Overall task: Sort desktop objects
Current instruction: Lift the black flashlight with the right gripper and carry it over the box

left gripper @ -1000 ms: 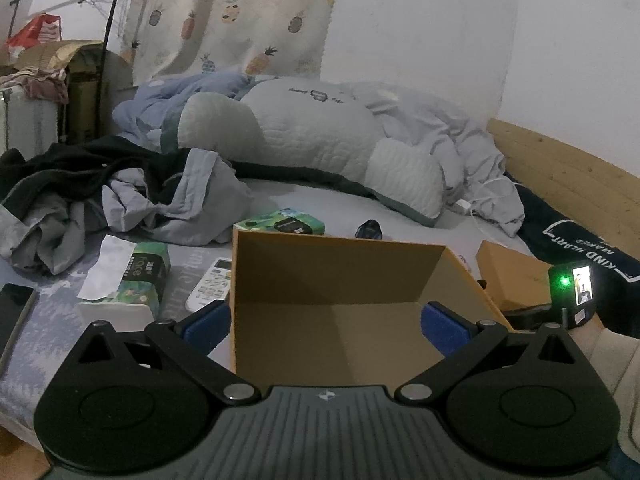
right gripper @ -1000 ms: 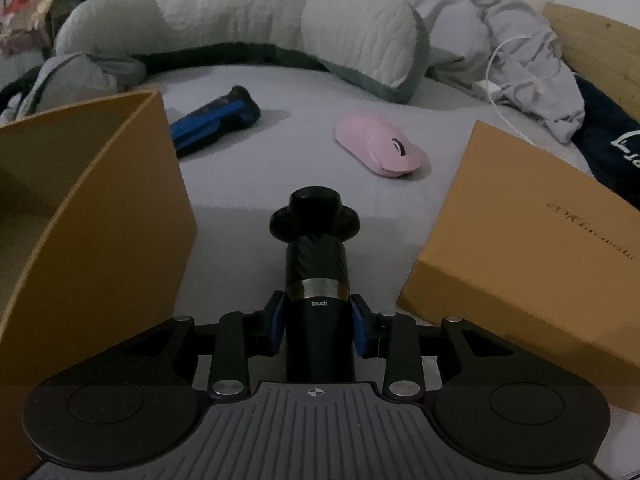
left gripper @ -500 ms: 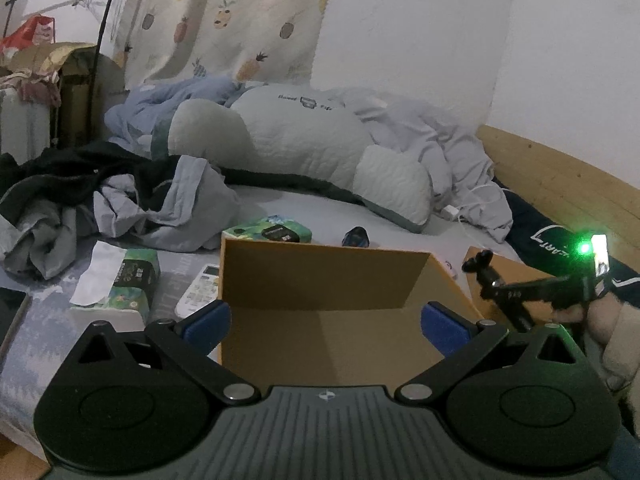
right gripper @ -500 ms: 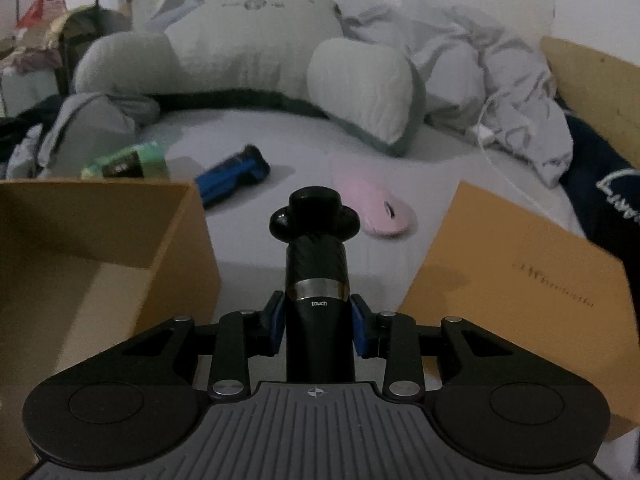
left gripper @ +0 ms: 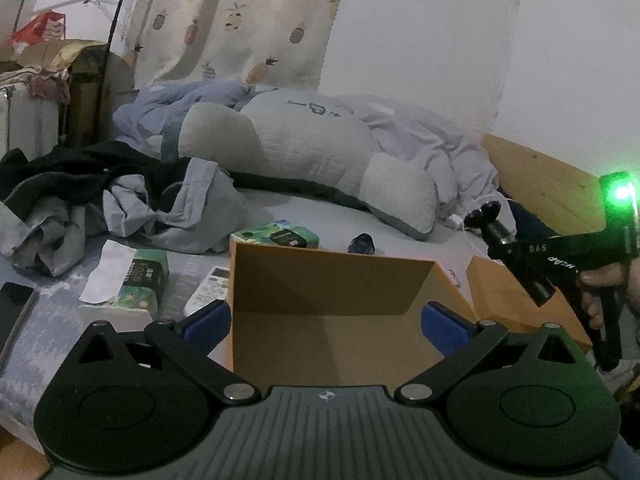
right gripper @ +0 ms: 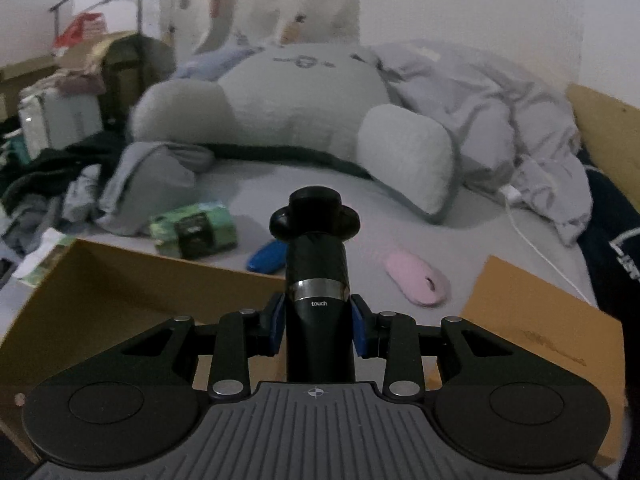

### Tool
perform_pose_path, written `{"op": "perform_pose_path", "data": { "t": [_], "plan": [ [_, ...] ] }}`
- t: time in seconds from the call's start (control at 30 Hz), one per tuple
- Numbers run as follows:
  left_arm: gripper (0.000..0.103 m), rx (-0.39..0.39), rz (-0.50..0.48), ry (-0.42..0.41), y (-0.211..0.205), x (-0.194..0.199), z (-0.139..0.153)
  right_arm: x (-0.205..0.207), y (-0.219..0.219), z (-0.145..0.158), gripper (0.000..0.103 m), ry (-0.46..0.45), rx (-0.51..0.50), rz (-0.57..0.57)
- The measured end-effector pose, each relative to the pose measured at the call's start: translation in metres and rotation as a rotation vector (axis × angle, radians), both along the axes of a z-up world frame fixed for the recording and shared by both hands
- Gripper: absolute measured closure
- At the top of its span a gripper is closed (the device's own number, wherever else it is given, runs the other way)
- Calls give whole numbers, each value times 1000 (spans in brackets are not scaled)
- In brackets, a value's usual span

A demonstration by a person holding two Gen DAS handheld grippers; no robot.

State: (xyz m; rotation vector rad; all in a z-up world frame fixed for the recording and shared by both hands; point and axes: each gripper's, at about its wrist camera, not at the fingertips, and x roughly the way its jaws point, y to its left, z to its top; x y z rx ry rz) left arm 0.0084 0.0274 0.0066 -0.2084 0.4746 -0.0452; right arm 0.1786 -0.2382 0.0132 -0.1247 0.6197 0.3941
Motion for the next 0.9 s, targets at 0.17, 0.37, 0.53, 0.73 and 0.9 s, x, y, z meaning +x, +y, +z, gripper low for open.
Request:
{"op": "perform_pose_path", "data": {
  "t": [0.17, 0.37, 0.53, 0.73, 0.9],
  "plan": [
    [0, 22, 9, -15, 0, -4, 3, -12, 29, 9, 67, -4, 11, 50],
    [0, 19, 35, -22, 7, -5, 7, -19, 58, 5, 67, 21, 5, 82],
    [0, 18, 59, -30, 13, -6, 9, -19, 76, -8, 67, 57, -7, 90],
    [0, 17, 72, -29, 16, -4, 8, -10, 89, -34, 67, 136, -26, 76],
    [0, 19, 70, -26, 16, -2, 7, -3, 97, -57, 67, 187, -60, 61]
  ]
}}
